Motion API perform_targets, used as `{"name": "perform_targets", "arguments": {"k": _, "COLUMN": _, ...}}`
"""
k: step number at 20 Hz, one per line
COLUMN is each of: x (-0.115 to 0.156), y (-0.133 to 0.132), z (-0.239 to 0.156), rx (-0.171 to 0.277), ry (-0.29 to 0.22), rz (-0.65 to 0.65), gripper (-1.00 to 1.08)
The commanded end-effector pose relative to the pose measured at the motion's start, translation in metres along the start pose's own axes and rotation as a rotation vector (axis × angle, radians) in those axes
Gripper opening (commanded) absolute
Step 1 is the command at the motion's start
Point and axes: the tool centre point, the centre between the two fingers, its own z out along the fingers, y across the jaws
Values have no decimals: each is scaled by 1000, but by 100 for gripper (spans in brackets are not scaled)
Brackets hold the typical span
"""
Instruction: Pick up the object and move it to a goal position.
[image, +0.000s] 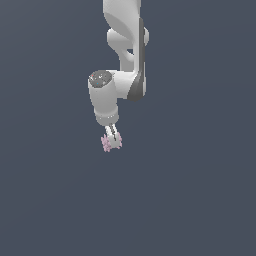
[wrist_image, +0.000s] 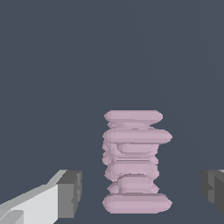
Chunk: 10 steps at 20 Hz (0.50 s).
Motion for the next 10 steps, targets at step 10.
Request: {"name": "perform_targets", "arguments": {"k": 10, "x": 0, "y": 1, "z": 42, "rx": -1, "ry": 0, "rz": 4, "gripper": 100}}
